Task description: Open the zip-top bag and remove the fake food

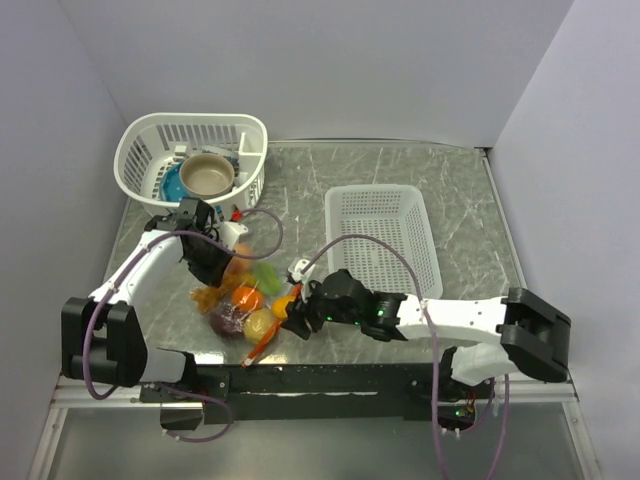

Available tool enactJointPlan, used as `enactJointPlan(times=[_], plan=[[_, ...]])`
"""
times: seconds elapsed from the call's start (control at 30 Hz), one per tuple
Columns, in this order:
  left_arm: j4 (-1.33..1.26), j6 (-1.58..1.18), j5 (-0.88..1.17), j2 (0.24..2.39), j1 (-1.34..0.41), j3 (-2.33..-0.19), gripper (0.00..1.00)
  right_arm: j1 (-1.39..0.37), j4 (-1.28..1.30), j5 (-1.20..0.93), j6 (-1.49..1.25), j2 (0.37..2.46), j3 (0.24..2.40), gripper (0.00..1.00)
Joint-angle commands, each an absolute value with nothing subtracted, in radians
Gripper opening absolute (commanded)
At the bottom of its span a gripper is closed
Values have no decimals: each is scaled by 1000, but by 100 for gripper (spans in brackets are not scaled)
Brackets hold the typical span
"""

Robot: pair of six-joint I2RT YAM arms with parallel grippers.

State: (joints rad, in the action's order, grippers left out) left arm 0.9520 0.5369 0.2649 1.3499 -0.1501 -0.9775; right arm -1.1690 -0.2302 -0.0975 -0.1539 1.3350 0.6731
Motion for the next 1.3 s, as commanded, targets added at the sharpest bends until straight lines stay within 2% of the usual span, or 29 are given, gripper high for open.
enactJointPlan(times=[0.0, 0.03, 0.07, 0.1, 0.13, 0.17, 0.27, 0.33, 0.37, 0.43, 0.47, 0.5, 0.53, 0.57, 0.6, 0.63, 0.67, 0.7, 0.77, 1.0, 1.13, 1.27], plan=[[991, 525, 307, 1364, -147, -1077, 27, -1152, -121, -57, -138, 1221, 641, 37], [1009, 525, 316, 1367, -147, -1086, 27, -1138, -92, -23, -137, 1197, 634, 37], [1017, 522, 334, 1368, -147, -1109, 19, -1117, -81, -2, -141, 1146, 630, 37], [1026, 522, 340, 1373, -147, -1121, 7, -1050, -74, 67, -149, 1123, 623, 36], [1054, 520, 354, 1374, -147, -1137, 1, -1013, -77, 98, -162, 1102, 620, 35], [1061, 517, 374, 1373, -147, -1161, 1, -968, -86, 115, -193, 1060, 614, 26], [1092, 506, 403, 1362, -147, -1202, 1, -858, -112, 257, -257, 1028, 618, 11], [1109, 506, 408, 1358, -147, -1216, 1, -830, -94, 389, -264, 1069, 655, 10], [1126, 505, 416, 1358, -147, -1227, 2, -822, -75, 432, -284, 1090, 673, 4], [1138, 502, 431, 1355, -147, -1236, 7, -808, -5, 532, -310, 1168, 730, 0], [1153, 503, 440, 1355, -147, -1242, 14, -802, 18, 595, -340, 1192, 744, 5], [1155, 502, 443, 1350, -147, -1243, 17, -798, 32, 604, -344, 1210, 762, 21], [1157, 500, 443, 1348, -147, -1241, 22, -796, 57, 615, -353, 1242, 770, 41], [1155, 505, 440, 1345, -147, -1235, 25, -790, 66, 612, -360, 1252, 776, 52], [1155, 508, 430, 1342, -147, -1232, 25, -790, 66, 611, -359, 1259, 778, 54], [1155, 509, 430, 1341, -147, -1229, 21, -790, 55, 606, -356, 1252, 776, 57], [1154, 514, 425, 1339, -147, -1218, 5, -790, 46, 594, -339, 1243, 770, 68], [1147, 515, 419, 1333, -147, -1213, 1, -792, 37, 578, -327, 1230, 761, 75], [1137, 515, 397, 1325, -147, -1203, 1, -798, 18, 554, -292, 1186, 752, 100], [1063, 518, 315, 1304, -147, -1154, 1, -966, -23, 502, -206, 1057, 684, 100], [950, 525, 168, 1315, -147, -1051, 1, -1103, -110, 380, -124, 1008, 600, 100], [806, 540, 39, 1333, -147, -924, 1, -1150, -135, 318, -158, 1095, 561, 100]])
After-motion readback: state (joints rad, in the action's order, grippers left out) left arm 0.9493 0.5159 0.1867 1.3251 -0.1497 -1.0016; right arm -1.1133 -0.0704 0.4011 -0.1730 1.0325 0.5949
